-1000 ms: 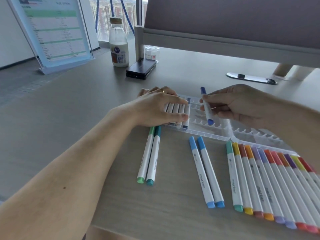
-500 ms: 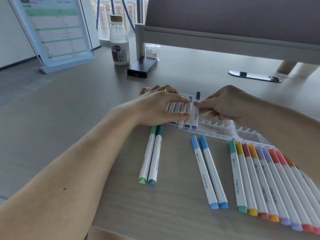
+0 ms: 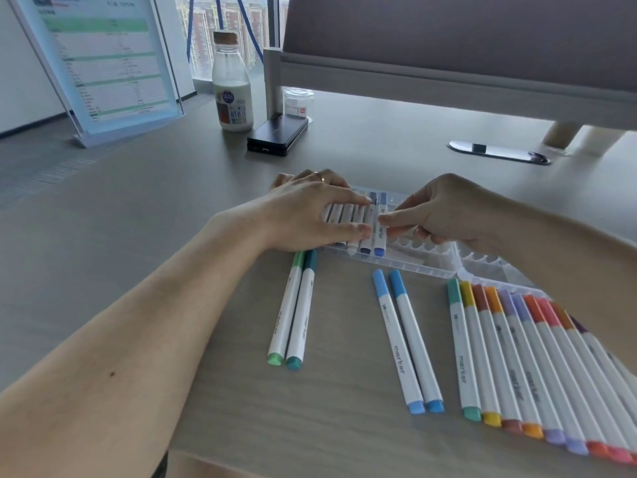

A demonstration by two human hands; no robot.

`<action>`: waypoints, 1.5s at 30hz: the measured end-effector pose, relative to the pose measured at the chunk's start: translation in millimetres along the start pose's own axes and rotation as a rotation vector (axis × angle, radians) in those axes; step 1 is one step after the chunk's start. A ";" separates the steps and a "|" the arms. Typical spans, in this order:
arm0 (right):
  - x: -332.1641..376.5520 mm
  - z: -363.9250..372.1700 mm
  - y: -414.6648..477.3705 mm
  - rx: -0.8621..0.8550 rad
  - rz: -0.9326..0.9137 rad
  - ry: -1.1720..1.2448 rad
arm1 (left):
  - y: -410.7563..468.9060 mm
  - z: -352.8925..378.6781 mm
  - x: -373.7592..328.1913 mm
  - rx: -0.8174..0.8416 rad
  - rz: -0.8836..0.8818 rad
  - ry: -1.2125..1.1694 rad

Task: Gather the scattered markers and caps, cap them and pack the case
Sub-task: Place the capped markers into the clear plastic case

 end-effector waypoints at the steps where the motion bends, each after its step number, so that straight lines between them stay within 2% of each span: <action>1: 0.5 0.4 -0.3 0.004 -0.001 -0.001 | 0.1 -0.7 -1.2 0.008 0.007 0.022; 8: 1.0 0.7 -1.6 0.000 -0.007 -0.010 | 22.7 -13.7 -20.3 0.070 0.002 0.175; 14: -2.0 -1.1 3.4 -0.022 -0.054 -0.006 | 23.5 6.1 -12.9 0.043 0.047 -0.126; 25: -1.8 0.5 6.9 -0.007 -0.080 -0.025 | 26.0 7.2 -8.0 0.063 0.030 -0.179; 30: 3.5 -0.4 4.7 -0.039 -0.189 -0.095 | 25.8 6.9 -9.7 0.060 0.026 -0.147; 36: 19.0 -13.5 -21.4 -0.178 -0.364 -0.218 | 24.8 7.2 -8.8 0.047 0.028 -0.168; 38: 21.6 -14.5 -33.0 -0.122 -0.359 -0.313 | 25.9 7.7 -8.4 0.046 0.034 -0.167; 42: 13.3 3.1 -50.6 0.141 -0.281 -0.488 | 27.2 9.1 -7.7 0.036 0.035 -0.164; 45: 11.6 8.8 -61.4 0.184 -0.261 -0.544 | 27.3 10.0 -6.6 0.035 0.029 -0.183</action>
Point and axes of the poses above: each hand's wrist, its own y-axis towards the middle knuckle, its own z-axis out of the palm, x = y × z, the point moved 8 cm from there along y, towards the middle knuckle, and after that the axes turned 2 degrees about -x, right-handed, at the moved point
